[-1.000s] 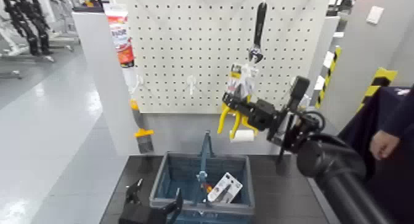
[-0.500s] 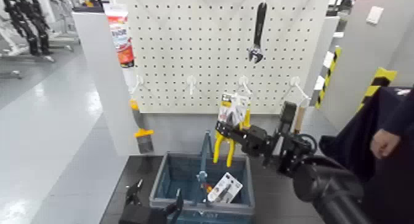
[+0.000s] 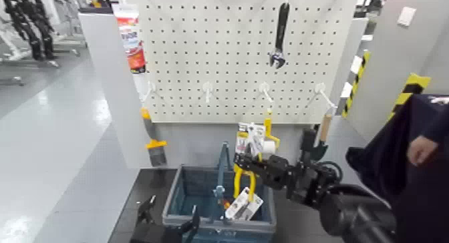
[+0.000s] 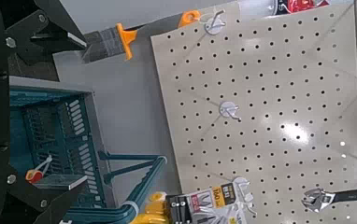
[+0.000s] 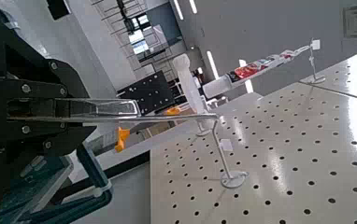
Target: Put the yellow pliers into the crate.
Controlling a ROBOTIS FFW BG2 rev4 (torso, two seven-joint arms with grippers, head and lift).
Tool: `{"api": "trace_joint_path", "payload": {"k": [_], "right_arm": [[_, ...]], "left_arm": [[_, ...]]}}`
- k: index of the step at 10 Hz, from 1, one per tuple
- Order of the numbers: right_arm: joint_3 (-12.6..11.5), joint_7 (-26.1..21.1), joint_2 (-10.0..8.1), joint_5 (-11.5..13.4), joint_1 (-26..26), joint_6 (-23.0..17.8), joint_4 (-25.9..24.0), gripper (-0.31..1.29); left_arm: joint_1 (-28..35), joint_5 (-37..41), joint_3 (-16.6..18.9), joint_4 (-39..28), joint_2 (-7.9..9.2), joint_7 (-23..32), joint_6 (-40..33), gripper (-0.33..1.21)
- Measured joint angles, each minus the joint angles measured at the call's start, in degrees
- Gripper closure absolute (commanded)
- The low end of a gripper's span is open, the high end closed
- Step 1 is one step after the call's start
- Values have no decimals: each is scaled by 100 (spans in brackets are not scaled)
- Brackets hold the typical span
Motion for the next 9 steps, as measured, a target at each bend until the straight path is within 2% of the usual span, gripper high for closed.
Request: {"api": "trace_joint_path", "payload": {"k": [3, 8, 9], "right_arm": [[65, 6, -94, 48, 36, -78, 234, 111], [93, -37, -125, 97, 23, -150, 510, 109], [91, -69, -128, 97, 21, -154, 543, 68]], "left_arm": [[-8, 0, -18, 0, -2, 0, 1, 28], [-37, 8, -28, 0, -3, 0, 23, 28], [-38, 9, -27, 0, -3, 0, 27, 28]]}}
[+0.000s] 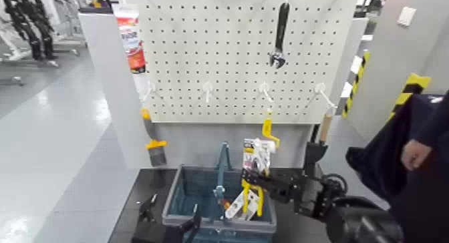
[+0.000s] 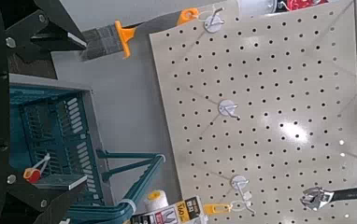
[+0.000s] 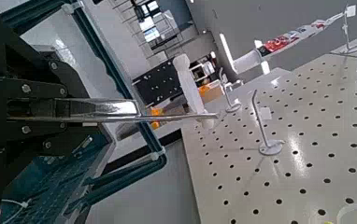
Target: Put the yellow pliers into the crate.
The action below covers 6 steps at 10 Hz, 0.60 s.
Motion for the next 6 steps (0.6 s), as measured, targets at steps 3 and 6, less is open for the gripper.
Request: {"api": "trace_joint_path", "payload": {"k": [3, 6], "right_arm": [[-26, -46, 12, -19, 1, 82, 39, 10], [-69, -41, 7, -30, 0, 75, 5, 10]], "left_arm": [[0, 0, 9, 0, -3, 0, 0, 28], [7, 0, 9, 0, 2, 0, 0, 28]]}}
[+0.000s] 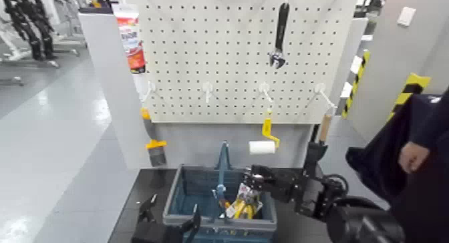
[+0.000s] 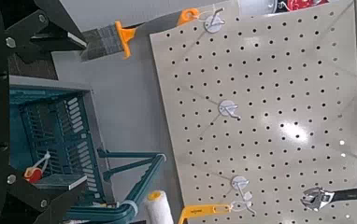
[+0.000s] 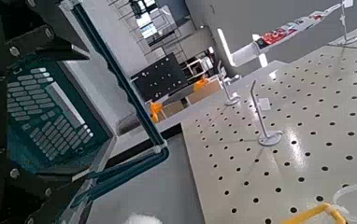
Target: Put the yellow pliers into the crate.
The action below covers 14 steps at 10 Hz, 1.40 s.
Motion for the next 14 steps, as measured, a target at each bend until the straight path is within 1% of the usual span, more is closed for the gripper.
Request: {"api": "trace_joint_path", "payload": {"k": [3, 4, 5, 6, 7, 8, 9, 11, 12, 13, 14], "right_arm": [[-37, 14, 15, -23, 14, -21, -47, 11], [-177, 15, 58, 41, 60, -36, -139, 11], [-489, -33, 138, 282, 173, -33, -369, 11], [-948, -228, 270, 630, 411, 3, -789, 11], [-1460, -525, 459, 1068, 780, 68, -1391, 11], [-1782, -861, 617, 1356, 1162, 92, -1946, 11], [-1962, -1187, 771, 1489, 1586, 42, -2403, 11], [-2130, -2090, 1044, 1737, 2487, -321, -3200, 11], [-2159, -2482, 1117, 1852, 2911, -592, -3513, 10], [-2140, -2846, 1135, 1923, 3297, -870, -3741, 9], [-2059, -3263, 1141, 1976, 3790, -1261, -3946, 8]], "left_arm": [[2, 0, 0, 0, 0, 0, 0, 28], [7, 0, 6, 0, 0, 0, -1, 28], [15, 0, 11, -4, 0, 0, -6, 28], [20, 0, 16, -8, 0, 0, -8, 28], [25, 0, 18, -9, 2, 0, -13, 28], [33, 1, 18, -12, 7, 0, -17, 28], [40, 6, 20, -14, 8, 0, -20, 28], [71, 8, 47, -18, 6, 1, -31, 28], [94, 4, 65, -24, 2, 9, -40, 28], [111, 3, 78, -28, 2, 9, -43, 28], [133, 4, 95, -35, 13, 18, -42, 28]]}}
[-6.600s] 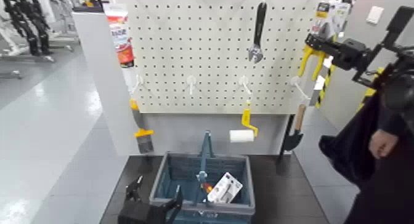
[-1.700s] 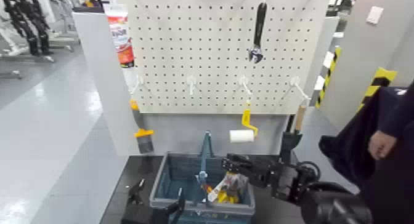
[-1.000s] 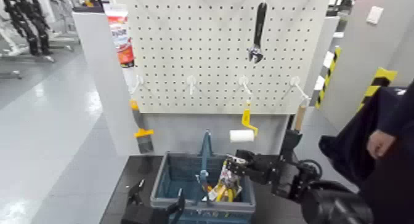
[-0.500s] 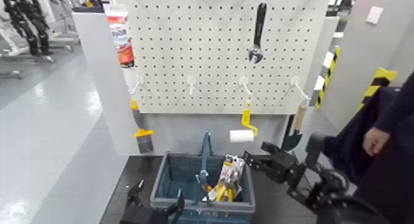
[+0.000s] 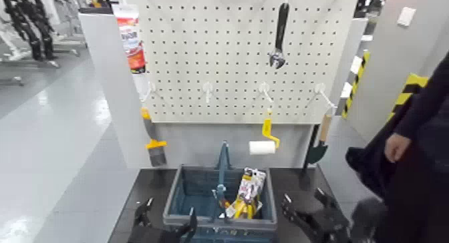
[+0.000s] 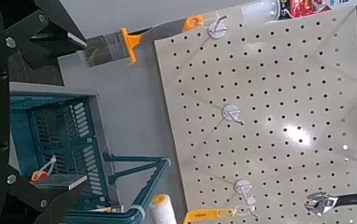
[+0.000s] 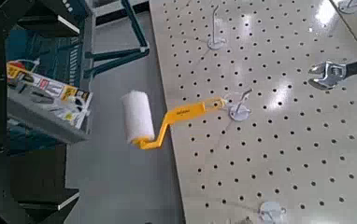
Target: Put the yellow pliers into the crate.
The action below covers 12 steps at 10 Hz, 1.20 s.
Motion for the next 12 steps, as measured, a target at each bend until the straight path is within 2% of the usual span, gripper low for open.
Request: {"api": "trace_joint_path", "payload": {"k": [2, 3, 5, 6, 7, 8, 11, 12], "right_arm": [[-17, -351, 1, 210, 787, -573, -341, 8], [-60, -753, 1, 403, 1163, -743, -595, 7], [-54, -1059, 1, 533, 1617, -1081, -869, 7], [26, -1373, 1, 603, 1804, -1228, -973, 7], [163, -1663, 1, 642, 2025, -1298, -1064, 7], [258, -1716, 1, 622, 2193, -1354, -1095, 7], [306, -1729, 1, 678, 2287, -1298, -1187, 7], [276, -1727, 1, 738, 2297, -1145, -1268, 7]], "left_arm": [[46, 5, 37, -14, 6, 43, 5, 28], [66, 5, 62, -21, -9, 44, 7, 28], [90, 18, 110, -26, -43, 43, 11, 28], [100, 24, 132, -26, -63, 43, 14, 28], [111, 32, 153, -26, -82, 43, 15, 28], [124, 31, 173, -26, -108, 42, 15, 28], [128, 22, 187, -26, -129, 34, 15, 28], [130, 22, 186, -28, -130, 34, 15, 28]]}}
